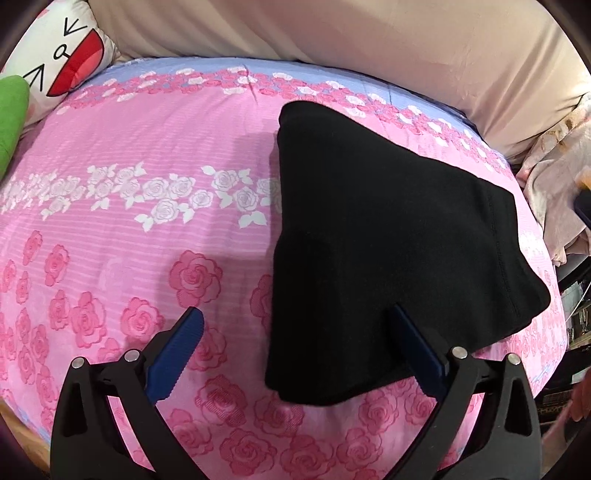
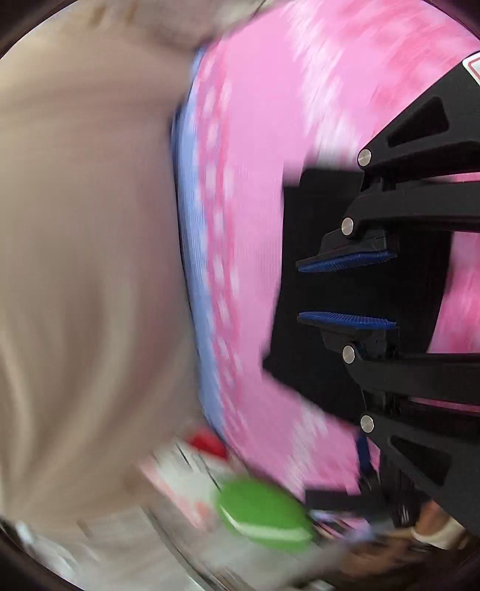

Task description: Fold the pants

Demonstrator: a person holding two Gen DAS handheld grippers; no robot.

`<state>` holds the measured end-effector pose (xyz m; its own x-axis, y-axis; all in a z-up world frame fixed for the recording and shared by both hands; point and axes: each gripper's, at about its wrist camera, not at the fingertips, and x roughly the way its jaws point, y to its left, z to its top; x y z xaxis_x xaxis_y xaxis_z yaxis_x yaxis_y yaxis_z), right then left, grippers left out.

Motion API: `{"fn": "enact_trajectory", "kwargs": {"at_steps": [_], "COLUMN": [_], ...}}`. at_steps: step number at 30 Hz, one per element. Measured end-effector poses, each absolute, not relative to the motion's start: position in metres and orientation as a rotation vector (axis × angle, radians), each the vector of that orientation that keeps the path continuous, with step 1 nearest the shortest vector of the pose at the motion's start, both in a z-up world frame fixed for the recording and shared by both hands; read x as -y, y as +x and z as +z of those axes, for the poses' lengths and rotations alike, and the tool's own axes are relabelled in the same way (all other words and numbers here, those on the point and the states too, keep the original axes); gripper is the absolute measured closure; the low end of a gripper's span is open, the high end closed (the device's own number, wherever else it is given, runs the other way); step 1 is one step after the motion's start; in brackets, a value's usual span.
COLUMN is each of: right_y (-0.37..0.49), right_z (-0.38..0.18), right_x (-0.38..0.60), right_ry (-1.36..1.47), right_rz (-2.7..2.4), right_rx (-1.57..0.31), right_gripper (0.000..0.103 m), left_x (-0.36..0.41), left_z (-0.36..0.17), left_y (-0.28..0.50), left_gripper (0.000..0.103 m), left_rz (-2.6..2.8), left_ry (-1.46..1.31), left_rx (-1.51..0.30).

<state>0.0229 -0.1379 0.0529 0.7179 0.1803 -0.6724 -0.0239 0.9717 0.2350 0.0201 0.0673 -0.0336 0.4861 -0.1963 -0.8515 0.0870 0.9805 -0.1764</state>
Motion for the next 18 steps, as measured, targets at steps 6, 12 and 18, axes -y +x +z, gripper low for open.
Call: {"fn": "enact_trajectory", "kwargs": {"at_steps": [6, 12, 18], "right_y": [0.106, 0.130, 0.181], "right_z": [-0.055, 0.003, -0.063], "right_x": [0.099, 0.045, -0.011], "right_ry": [0.171, 0.116, 0.099], "right_rz": [0.176, 0.341, 0.435], "right_rx": [-1.031, -0.922, -1.064], "right_gripper": [0.089, 0.094, 0.097], "left_x": [-0.090, -0.102, -0.103], "left_z": [-0.019, -0.016, -0.016], "left_y": [0.011, 0.015, 0.012], "left_gripper": [0.005, 0.005, 0.005], "left_rz": [-0.155, -0.154, -0.160], "left_ry": [-0.128, -0.156, -0.148], "left_rx": [-1.016, -1.011, -1.011]}}
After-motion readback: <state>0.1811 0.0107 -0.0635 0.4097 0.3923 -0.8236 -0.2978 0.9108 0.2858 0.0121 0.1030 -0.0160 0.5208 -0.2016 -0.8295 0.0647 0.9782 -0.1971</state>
